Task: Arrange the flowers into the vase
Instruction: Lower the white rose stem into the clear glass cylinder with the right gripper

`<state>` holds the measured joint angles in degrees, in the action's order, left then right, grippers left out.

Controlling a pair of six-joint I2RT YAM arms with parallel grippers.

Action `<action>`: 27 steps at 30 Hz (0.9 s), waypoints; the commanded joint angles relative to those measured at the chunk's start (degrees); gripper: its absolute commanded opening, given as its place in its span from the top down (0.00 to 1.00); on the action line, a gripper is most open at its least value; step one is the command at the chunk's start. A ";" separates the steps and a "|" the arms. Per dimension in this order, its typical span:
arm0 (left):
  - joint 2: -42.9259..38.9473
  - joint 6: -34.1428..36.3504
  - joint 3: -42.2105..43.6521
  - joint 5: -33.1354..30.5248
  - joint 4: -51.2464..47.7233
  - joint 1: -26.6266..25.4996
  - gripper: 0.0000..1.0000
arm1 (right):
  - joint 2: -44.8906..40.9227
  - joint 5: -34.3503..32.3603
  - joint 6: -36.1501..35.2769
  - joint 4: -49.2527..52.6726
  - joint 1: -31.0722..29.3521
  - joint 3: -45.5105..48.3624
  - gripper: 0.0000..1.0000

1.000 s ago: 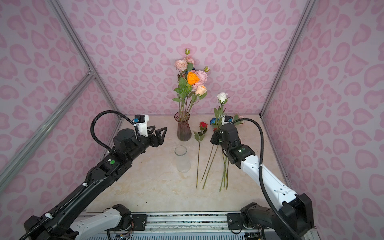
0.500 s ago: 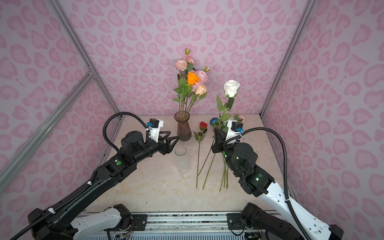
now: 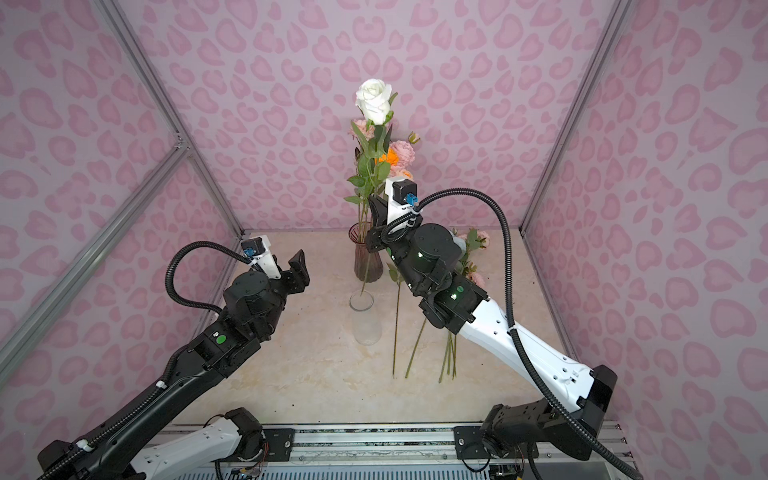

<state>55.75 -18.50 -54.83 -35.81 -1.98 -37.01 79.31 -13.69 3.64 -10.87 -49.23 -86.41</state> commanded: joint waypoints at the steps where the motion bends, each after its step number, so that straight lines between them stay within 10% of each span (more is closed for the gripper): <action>1: -0.21 -0.05 0.18 -1.80 1.30 0.10 0.29 | 2.94 1.22 -1.96 -0.89 -0.10 -0.82 1.00; 27: 0.39 0.99 0.16 -1.28 1.45 0.23 0.29 | 8.50 -0.27 7.78 -1.26 -1.51 17.33 0.80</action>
<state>56.07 -17.89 -54.65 -37.28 -1.78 -36.82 87.53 -12.03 9.67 -10.98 -50.68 -69.76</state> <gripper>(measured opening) 0.713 0.175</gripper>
